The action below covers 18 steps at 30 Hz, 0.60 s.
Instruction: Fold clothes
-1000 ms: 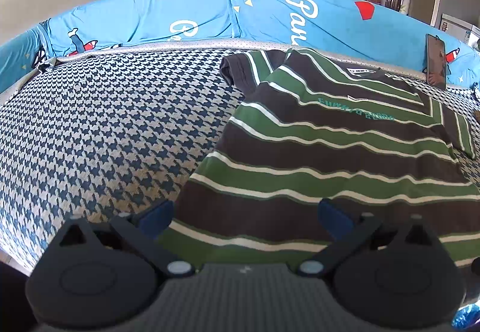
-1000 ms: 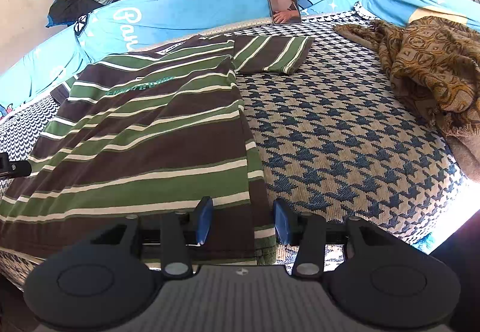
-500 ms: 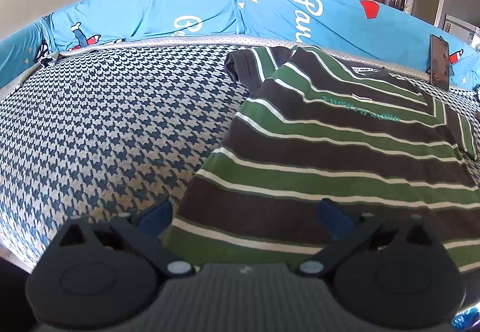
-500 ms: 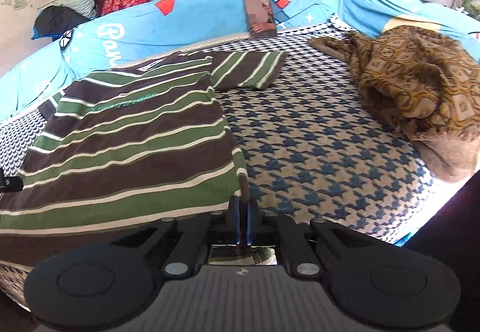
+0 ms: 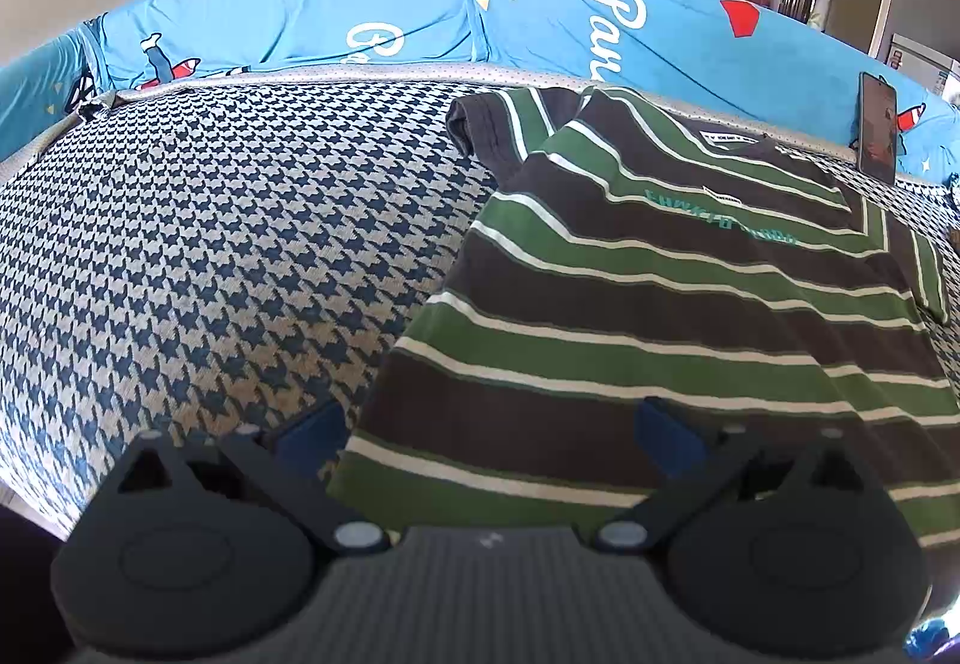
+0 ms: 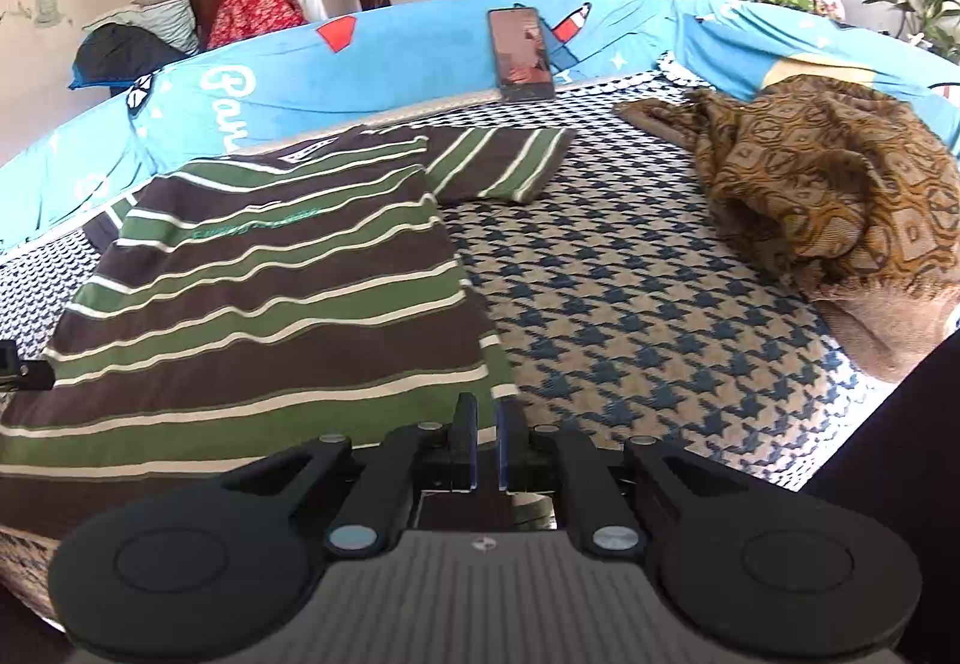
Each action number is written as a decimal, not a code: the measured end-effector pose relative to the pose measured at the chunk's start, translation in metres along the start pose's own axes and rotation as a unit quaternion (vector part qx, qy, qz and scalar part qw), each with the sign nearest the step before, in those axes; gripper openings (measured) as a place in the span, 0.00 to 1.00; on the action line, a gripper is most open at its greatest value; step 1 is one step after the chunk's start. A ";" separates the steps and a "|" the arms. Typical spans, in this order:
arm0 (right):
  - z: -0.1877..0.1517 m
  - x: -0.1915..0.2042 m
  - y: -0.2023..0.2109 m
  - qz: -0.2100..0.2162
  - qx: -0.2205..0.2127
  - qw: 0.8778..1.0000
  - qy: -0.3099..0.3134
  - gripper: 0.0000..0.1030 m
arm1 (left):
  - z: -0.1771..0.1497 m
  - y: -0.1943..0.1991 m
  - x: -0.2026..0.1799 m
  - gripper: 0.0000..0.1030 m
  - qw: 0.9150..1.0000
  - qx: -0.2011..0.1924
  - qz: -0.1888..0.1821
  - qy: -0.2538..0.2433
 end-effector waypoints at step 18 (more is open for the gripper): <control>0.018 0.060 -0.030 0.118 0.044 0.991 0.045 0.31 | 0.001 -0.011 0.008 1.00 0.999 0.026 0.023 0.012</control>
Point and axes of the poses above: each gripper's, at about its wrist camera, not at the fingertips, and y roughly against the way its jaws point, x to its left, z to its top, the point moved 4 cm from there along -y, roughly the way its jaws point, and after that the axes turned 3 degrees about z, right-handed, at the moved point
